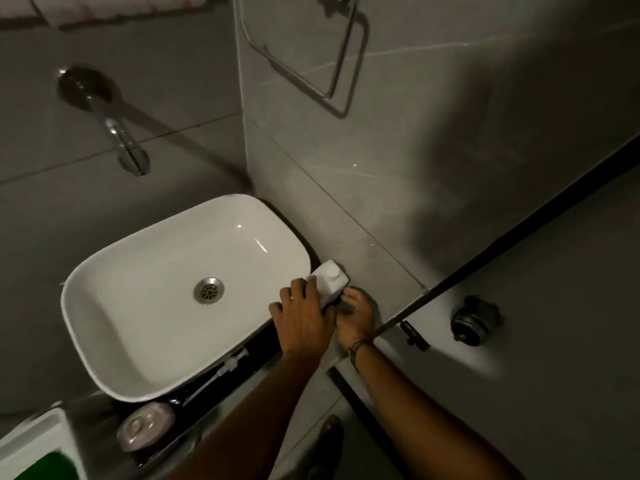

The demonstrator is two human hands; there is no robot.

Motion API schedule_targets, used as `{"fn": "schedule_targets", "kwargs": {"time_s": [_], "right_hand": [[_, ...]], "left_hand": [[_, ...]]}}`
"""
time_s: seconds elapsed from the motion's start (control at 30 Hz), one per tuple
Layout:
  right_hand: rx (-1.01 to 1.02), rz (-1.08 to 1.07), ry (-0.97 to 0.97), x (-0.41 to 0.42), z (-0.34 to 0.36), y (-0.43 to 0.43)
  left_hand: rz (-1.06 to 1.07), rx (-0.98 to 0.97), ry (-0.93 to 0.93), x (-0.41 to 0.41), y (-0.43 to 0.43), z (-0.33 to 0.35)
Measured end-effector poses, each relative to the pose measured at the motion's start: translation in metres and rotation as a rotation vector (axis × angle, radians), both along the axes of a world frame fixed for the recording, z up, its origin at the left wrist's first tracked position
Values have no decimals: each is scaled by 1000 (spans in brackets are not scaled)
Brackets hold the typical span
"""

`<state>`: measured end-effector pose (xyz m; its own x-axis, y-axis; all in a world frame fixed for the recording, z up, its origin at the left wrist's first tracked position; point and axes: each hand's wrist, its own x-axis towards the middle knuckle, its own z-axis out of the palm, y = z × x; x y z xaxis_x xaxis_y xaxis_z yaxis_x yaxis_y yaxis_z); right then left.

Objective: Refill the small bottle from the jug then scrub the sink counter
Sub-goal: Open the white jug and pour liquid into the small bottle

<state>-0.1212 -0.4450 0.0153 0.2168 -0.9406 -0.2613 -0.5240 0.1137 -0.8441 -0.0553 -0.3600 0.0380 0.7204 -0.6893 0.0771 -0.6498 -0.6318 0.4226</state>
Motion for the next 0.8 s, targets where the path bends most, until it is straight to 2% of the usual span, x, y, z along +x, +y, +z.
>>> {"fn": "schedule_targets", "kwargs": {"time_s": [0.17,0.4,0.5,0.63,0.7,0.8], "right_hand": [[-73,203,129,-10,-7,-16],[-18,266,75,-22,29,-25],[-169,270,49,-31,70,-21],[-430,406,39,-29,148,-11],[-460,512,88,-18,188,-5],[-532,711,261,4,233,4]], "left_hand": [[49,157,18,16,-45,-6],[109,50,109,20,-44,7],[102,-98,187,19,-28,27],[107,-433,405,10,4,60],[108,-542,452,6,18,79],[126,-685,475,7,35,103]]}}
